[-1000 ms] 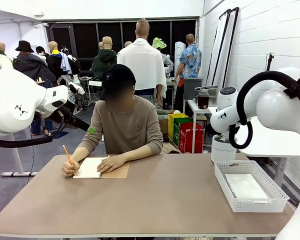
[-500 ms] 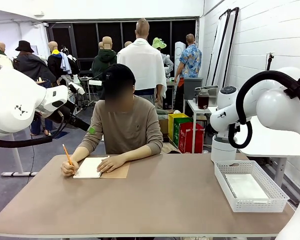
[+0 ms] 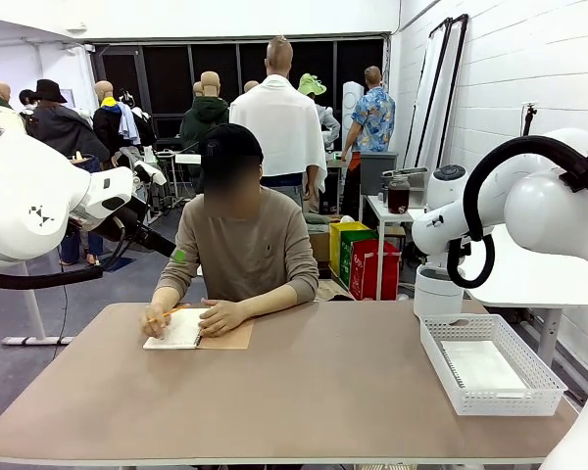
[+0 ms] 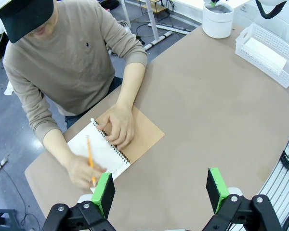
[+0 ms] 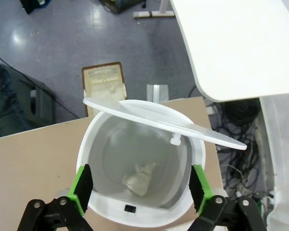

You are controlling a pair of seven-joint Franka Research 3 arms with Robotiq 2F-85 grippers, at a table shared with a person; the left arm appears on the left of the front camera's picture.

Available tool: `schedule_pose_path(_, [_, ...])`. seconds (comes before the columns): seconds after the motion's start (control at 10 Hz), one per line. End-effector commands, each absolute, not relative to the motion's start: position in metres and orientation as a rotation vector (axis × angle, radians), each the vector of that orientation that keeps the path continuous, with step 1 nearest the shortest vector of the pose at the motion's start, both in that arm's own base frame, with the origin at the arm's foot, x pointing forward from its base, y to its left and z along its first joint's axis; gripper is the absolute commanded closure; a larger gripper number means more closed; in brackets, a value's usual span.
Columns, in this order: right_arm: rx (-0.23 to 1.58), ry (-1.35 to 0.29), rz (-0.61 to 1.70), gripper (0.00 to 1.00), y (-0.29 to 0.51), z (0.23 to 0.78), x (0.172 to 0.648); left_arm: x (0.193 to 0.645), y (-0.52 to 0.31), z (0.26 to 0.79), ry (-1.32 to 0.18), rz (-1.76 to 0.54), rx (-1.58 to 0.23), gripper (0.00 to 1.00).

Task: Sort the paper based on its condition.
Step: If a person hands you a paper, place it in the Organizing basket , and if it's crumpled, put it in the Trash can.

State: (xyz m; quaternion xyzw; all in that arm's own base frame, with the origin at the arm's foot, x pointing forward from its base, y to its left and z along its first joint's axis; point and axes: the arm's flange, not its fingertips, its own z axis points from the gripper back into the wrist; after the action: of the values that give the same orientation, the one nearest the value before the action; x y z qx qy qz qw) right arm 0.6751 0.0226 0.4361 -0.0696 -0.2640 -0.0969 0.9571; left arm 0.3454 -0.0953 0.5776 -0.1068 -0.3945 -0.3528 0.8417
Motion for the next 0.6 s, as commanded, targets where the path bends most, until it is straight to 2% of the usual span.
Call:
schedule_pose_path(0.0, [-0.145,-0.533,-0.192,0.00,0.0231,0.4334,0.6755,0.3449,-0.0944,0.5768,-0.830,-0.755,-0.235,0.00])
schedule_pose_path(0.5, [-0.145,-0.533,-0.192,0.00,0.0231,0.4334,0.6755,0.3449,-0.0944,0.5768,-0.830,-0.755,-0.235,0.00])
